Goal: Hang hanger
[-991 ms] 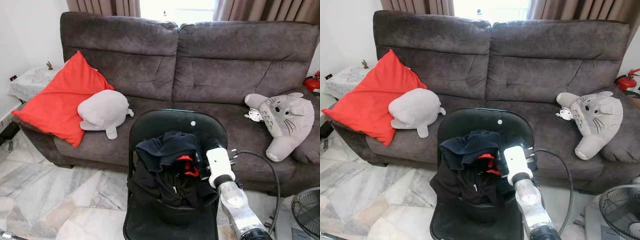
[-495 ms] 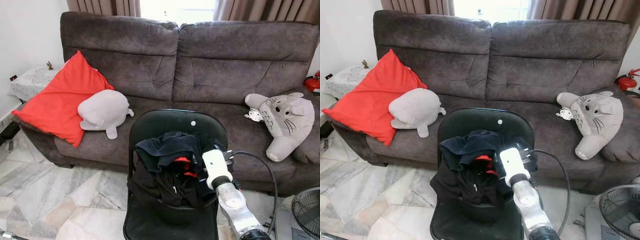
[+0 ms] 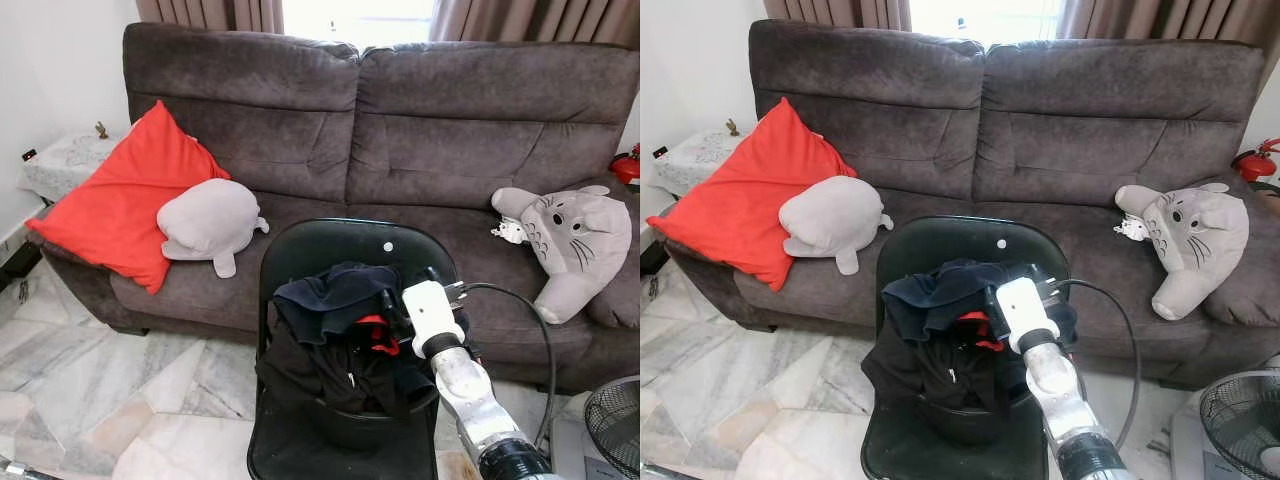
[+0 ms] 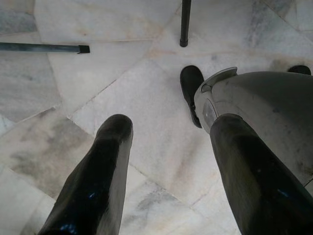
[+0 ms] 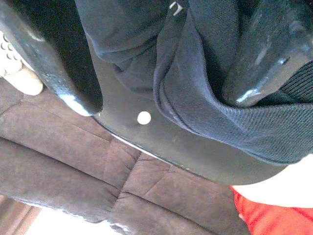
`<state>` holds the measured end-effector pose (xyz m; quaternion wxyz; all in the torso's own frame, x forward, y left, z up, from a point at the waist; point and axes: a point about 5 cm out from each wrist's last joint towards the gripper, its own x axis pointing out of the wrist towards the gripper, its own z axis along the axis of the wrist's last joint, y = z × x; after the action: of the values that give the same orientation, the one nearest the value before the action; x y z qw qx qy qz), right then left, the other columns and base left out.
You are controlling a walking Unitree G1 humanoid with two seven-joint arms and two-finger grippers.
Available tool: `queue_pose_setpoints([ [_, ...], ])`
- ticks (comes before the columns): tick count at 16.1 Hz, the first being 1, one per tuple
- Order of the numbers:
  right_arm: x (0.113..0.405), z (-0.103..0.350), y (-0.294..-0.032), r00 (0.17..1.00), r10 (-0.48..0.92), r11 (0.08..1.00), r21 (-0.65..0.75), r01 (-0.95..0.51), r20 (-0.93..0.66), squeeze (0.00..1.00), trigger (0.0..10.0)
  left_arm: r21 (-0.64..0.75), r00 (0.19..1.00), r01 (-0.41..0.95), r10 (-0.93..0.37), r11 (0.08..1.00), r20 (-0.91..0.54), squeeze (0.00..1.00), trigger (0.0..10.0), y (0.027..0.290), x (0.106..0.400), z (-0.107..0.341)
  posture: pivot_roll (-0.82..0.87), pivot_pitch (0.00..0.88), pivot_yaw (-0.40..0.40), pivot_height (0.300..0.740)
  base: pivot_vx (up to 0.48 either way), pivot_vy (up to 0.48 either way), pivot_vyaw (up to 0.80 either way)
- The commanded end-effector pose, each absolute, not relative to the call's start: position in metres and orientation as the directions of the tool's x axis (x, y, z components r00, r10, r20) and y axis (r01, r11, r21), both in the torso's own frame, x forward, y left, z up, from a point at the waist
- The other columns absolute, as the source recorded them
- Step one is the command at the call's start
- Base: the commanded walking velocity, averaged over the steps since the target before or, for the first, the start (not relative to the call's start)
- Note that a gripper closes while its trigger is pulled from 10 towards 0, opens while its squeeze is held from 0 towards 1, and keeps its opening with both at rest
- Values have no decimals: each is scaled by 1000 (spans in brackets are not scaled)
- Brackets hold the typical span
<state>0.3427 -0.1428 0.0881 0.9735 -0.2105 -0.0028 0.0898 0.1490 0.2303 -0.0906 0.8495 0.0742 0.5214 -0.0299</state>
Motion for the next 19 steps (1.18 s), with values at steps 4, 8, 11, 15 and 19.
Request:
queue_pose_setpoints([
  [4,346,82,-144,982,162,883,-429,-189,-99,0,10000,111,436,151,34,982,-899,0,10000,234,147,-90,60,0,45,740,0,0,0],
  [8,352,84,-152,989,103,904,-405,-139,-110,0,10000,111,438,154,33,982,-898,0,10000,235,148,-90,64,0,49,740,0,0,0],
  [11,357,90,-163,994,43,908,-412,-81,-100,0,10000,115,442,155,35,981,-896,0,10000,235,149,-90,69,0,51,740,0,0,0],
  [15,358,86,-178,988,-24,935,-352,-32,-152,0,10000,118,442,165,34,979,-896,0,10000,236,149,-89,79,0,60,740,0,0,0],
  [19,360,87,-173,987,32,952,-296,-78,-155,0,10000,130,442,177,39,976,-896,0,10000,239,149,-88,101,0,70,740,0,0,0],
])
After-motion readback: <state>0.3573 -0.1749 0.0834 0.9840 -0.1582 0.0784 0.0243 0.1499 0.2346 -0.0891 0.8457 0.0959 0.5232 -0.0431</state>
